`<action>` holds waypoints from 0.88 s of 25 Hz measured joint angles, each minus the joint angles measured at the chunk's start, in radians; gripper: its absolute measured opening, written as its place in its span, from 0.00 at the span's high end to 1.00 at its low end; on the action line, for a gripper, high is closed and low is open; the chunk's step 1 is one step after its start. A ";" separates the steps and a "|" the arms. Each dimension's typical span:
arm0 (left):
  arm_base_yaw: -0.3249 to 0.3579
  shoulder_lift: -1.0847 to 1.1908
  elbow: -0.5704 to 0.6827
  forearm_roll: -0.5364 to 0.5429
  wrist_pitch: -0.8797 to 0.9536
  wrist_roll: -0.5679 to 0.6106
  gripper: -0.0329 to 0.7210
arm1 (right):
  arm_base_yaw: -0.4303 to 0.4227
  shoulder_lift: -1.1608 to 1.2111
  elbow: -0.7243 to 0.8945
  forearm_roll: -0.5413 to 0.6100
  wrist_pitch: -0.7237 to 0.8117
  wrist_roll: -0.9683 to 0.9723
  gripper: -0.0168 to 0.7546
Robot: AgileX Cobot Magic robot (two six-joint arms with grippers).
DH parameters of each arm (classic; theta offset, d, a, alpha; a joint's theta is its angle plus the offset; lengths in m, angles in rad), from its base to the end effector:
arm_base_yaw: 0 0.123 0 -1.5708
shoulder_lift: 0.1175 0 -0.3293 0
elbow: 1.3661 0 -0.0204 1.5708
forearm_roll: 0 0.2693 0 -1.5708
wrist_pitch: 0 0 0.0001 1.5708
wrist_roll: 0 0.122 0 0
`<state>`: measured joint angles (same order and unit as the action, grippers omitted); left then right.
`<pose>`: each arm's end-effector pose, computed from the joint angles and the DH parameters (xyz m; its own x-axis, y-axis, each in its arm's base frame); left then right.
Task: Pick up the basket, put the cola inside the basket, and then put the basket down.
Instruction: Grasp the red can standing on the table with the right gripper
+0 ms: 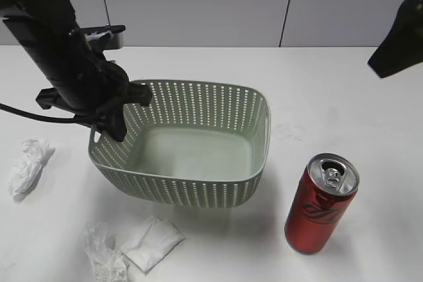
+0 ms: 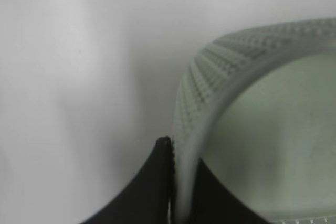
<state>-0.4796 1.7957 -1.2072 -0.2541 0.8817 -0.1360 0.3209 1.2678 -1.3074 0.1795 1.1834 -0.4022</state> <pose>0.3268 -0.1967 0.2044 -0.9740 0.1802 -0.1373 0.2093 0.9476 -0.2413 0.2437 0.1023 0.3965 -0.6507 -0.5568 -0.5164 -0.6373 0.7701 -0.0272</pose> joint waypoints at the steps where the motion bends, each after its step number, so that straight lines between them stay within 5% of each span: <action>1: 0.000 0.000 0.000 -0.009 0.001 0.000 0.96 | 0.000 -0.038 0.005 -0.011 0.000 0.007 0.33; 8: 0.000 0.000 0.000 -0.031 0.004 -0.012 0.96 | 0.000 -0.376 0.151 -0.031 -0.039 0.069 0.33; 22: 0.000 0.000 0.000 -0.058 0.019 -0.028 0.96 | 0.000 -1.166 0.709 -0.208 -0.237 0.312 0.33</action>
<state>-0.4796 1.7957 -1.2072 -0.3122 0.9008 -0.1637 0.3209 0.1023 -0.5984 -0.0289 0.9462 -0.0901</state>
